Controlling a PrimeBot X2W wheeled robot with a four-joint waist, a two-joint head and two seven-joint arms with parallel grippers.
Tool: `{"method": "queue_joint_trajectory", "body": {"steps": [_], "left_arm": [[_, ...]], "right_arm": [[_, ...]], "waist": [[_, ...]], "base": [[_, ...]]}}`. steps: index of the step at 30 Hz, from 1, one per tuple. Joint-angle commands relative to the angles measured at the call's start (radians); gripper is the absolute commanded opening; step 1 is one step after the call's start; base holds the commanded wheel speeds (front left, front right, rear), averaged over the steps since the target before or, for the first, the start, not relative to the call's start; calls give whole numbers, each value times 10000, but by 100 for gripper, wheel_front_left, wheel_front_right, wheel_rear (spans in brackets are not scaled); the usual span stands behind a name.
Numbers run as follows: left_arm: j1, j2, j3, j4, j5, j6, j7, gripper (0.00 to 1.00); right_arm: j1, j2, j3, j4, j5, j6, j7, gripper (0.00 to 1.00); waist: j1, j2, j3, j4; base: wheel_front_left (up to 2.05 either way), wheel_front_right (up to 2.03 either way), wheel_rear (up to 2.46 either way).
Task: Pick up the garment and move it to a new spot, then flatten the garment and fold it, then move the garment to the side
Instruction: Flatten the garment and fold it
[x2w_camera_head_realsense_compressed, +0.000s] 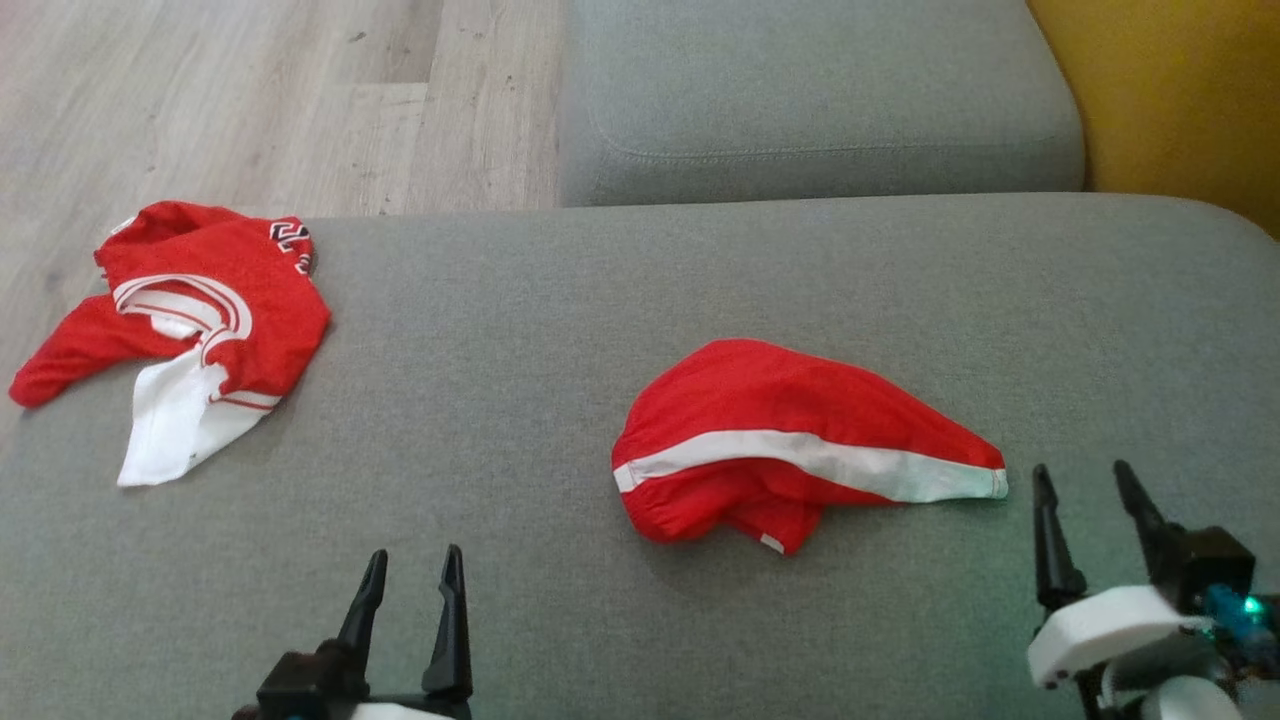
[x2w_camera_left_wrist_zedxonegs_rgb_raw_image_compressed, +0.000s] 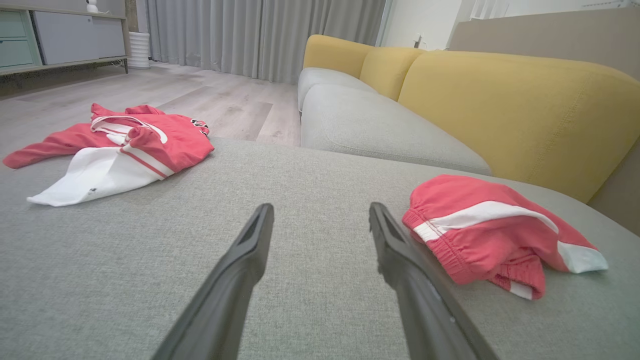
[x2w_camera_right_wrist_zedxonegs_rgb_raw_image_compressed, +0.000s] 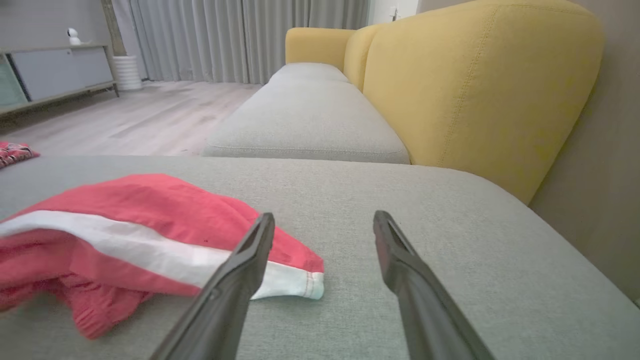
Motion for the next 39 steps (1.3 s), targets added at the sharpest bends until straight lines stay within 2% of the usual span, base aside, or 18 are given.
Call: {"method": "queue_joint_trajectory", "body": {"steps": [1, 8, 30, 34, 39], "left_arm": [[-214, 144, 363, -299, -105, 51, -41, 100], [-98, 262, 547, -199, -263, 98, -56, 100], [-453, 397, 275, -71, -182, 140, 263, 100], [-1104, 116, -123, -65, -198, -102, 787, 100], [-2132, -772, -554, 174, -1014, -725, 1932, 100]], "right_arm": [[-117, -77, 495, -460, 439, 75, -43, 100], [198, -72, 1121, -561, 1252, 75, -186, 100], [73, -71, 1704, -516, 1470, 75, -302, 100], [-17, -70, 1668, -589, 1402, 75, -269, 100], [-164, -70, 1717, -778, 1266, 75, -171, 100]], "waist": [[2, 0, -48, -1], [2, 0, -79, 77], [2, 0, 65, 80], [2, 0, 214, 66], [2, 0, 479, -56]], "base": [[0, 0, 0], [0, 0, 0], [0, 0, 0], [0, 0, 0], [0, 0, 0]]}}
